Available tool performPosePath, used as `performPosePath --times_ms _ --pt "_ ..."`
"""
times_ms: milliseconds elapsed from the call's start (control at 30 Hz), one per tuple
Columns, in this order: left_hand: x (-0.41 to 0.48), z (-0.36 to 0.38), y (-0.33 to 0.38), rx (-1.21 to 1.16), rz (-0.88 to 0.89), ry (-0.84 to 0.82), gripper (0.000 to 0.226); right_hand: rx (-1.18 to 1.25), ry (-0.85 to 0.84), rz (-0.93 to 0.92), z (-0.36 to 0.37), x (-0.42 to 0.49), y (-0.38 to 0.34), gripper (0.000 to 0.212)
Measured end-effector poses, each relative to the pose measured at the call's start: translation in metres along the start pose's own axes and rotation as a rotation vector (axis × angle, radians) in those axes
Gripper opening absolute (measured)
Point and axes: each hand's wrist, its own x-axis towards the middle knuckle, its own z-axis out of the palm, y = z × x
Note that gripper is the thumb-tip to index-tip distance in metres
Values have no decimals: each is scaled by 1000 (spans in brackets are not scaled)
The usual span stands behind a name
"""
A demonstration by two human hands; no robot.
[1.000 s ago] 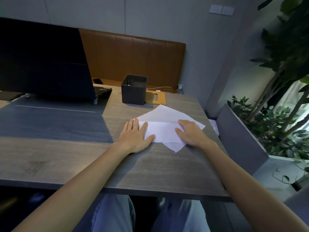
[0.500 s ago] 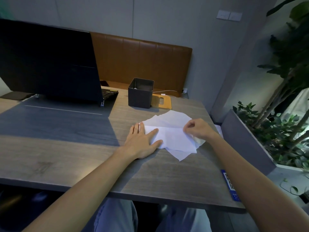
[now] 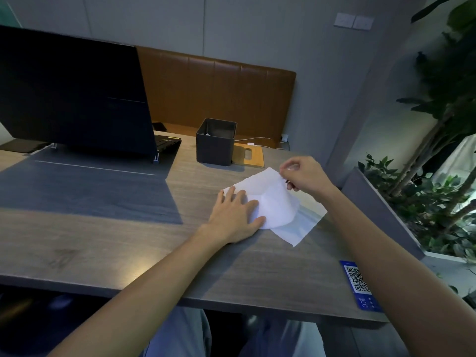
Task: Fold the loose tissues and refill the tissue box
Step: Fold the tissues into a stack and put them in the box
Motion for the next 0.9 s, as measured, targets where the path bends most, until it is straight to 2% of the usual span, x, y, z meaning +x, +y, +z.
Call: performPosePath --times_ms 67,233,400,600,767,900 --pt "-2 0 -5 -70 -6 103 52 18 -15 -16 6 1 -18 13" --pt "-15 -15 -47 -300 -174 329 24 -6 -92 -74 39 6 -56 15" --pt "-21 -19 -74 -506 -405 330 23 -54 -198 -124 83 1 -78 18" --pt "-23 -19 -70 -522 -349 323 30 -55 -289 -84 107 -9 -81 29" --pt "-21 -17 -64 -496 -279 368 31 -95 -149 -92 96 -8 -59 19" --pt "-17 -14 -57 -403 -161 381 32 -292 -67 -151 86 -16 -28 22"
